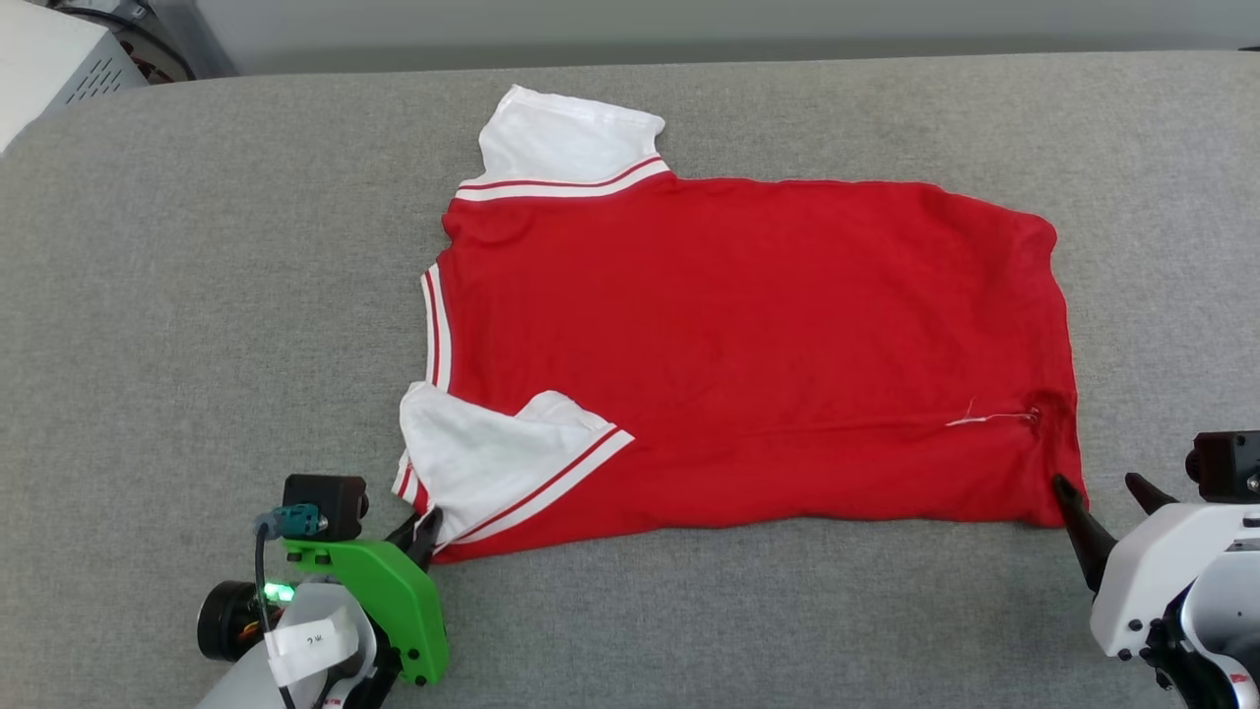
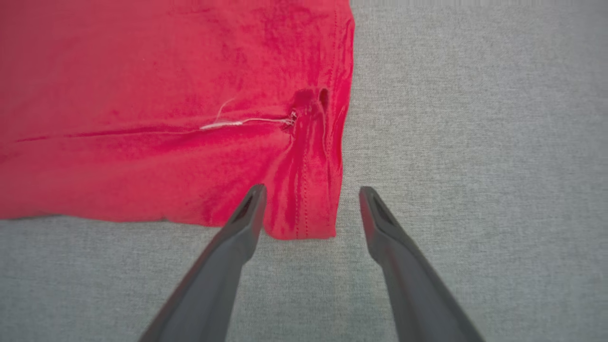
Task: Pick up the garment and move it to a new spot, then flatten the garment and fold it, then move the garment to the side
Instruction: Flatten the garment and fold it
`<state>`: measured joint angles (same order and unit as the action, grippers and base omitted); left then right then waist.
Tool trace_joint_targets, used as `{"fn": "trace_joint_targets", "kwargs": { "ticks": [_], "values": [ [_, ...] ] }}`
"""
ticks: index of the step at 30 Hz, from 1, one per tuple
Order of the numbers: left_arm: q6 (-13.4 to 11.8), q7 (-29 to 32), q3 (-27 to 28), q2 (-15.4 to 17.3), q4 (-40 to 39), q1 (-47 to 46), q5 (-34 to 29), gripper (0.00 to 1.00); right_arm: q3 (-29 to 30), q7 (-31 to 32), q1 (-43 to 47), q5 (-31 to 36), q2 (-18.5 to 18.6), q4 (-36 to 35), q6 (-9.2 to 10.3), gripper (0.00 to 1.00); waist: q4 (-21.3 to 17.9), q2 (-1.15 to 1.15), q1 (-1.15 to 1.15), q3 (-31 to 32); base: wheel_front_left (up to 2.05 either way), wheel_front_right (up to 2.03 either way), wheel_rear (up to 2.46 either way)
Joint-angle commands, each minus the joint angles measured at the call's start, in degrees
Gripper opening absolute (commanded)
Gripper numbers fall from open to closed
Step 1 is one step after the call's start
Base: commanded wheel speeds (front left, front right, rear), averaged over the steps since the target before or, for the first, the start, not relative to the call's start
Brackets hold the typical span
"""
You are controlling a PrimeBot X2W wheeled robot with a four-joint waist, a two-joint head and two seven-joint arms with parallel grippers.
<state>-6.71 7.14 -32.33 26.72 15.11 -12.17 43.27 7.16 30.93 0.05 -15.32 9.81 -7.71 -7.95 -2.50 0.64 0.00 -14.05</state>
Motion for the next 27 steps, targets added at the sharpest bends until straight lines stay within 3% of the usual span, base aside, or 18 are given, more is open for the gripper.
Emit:
{"fn": "trace_joint_targets", "kwargs": {
  "ticks": [1, 9, 14, 20, 21, 22, 23, 27],
  "values": [
    [0.29, 0.99, -1.4, -0.69, 1.95, 1.29, -0.24, 0.0, 0.17, -0.27, -0.84, 0.57, 0.53, 0.13, 0.46, 1.0, 0.44, -0.64, 0.0, 0.7, 0.0, 0.0, 0.0],
    [0.14, -1.35, -0.85, -0.31, -2.84, 1.54, -0.55, 0.0, 2.21, 1.02, -2.44, 2.06, 0.28, 3.11, 0.46, 1.0, 2.85, -0.64, 0.0, 2.63, 0.0, 0.0, 0.0],
    [-1.45, -0.96, -0.49, 1.4, -10.45, 1.98, -1.42, 0.0, 5.6, 1.49, -4.39, 5.6, -1.33, 11.07, 0.46, 1.0, 5.49, -0.64, 0.0, 2.61, 0.0, 0.0, 0.0],
    [-2.2, -0.21, -0.56, 2.07, -13.75, 2.68, -1.32, 0.0, 5.85, 1.49, -4.9, 6.23, -3.19, 16.15, 0.46, 1.0, 6.22, -0.64, 0.0, 2.24, 0.0, 0.0, 0.0],
    [-2.3, -0.13, -0.6, 2.17, -13.98, 2.78, -1.35, 0.0, 5.83, 1.55, -4.94, 6.36, -3.18, 16.81, 0.46, 0.72, 6.22, -0.64, 0.0, 2.17, 0.0, 0.0, 0.0],
    [-2.42, -0.01, -0.61, 2.3, -14.28, 2.91, -1.33, 0.0, 5.85, 1.58, -4.99, 6.6, -3.2, 17.63, 0.46, 0.27, 6.19, -0.64, 0.0, 2.07, 0.0, 0.0, 0.0],
    [-2.5, 0.1, -0.63, 2.41, -14.4, 2.99, -1.32, 0.0, 5.85, 1.53, -5.04, 6.71, -3.25, 18.07, 0.46, 0.0, 6.15, -0.64, 0.0, 2.02, 0.0, 0.0, 0.0],
    [-2.75, 0.46, -0.76, 2.9, -14.24, 3.45, -1.32, 0.0, 5.39, 0.97, -4.96, 6.94, -3.08, 19.26, 0.46, 0.0, 5.81, -0.64, 0.0, 2.64, 0.0, 0.0, 0.0]
  ]
}}
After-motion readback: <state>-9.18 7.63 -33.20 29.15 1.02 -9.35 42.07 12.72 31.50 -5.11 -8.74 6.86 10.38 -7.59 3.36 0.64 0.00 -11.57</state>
